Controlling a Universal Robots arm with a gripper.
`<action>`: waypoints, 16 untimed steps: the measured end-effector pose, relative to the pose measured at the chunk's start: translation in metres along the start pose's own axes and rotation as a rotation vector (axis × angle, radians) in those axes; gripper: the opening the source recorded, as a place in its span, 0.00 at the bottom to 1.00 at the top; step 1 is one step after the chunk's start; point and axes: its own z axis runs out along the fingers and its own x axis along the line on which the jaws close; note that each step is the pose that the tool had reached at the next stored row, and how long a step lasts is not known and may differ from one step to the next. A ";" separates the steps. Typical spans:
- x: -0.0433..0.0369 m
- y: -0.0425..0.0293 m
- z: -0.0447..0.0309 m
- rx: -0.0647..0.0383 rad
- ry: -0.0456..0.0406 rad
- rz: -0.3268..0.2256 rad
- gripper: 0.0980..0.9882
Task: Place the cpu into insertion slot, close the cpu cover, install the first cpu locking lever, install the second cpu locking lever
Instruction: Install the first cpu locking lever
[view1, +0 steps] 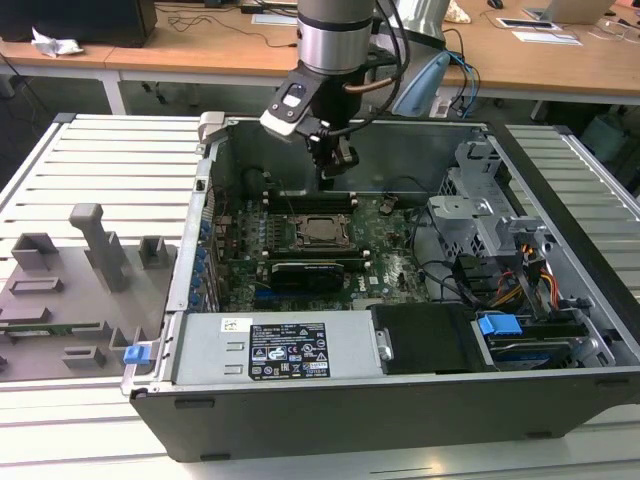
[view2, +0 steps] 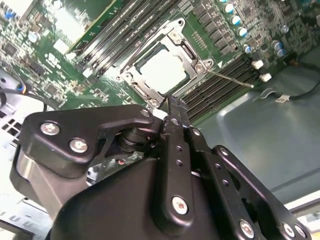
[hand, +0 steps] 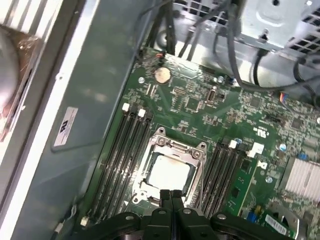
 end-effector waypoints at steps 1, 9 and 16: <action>0.0000 0.0000 0.0000 0.001 0.0010 -0.024 0.01; 0.0000 0.0000 0.0000 0.003 0.0057 -0.131 0.01; 0.0000 0.0000 0.0000 0.005 0.0091 -0.208 0.01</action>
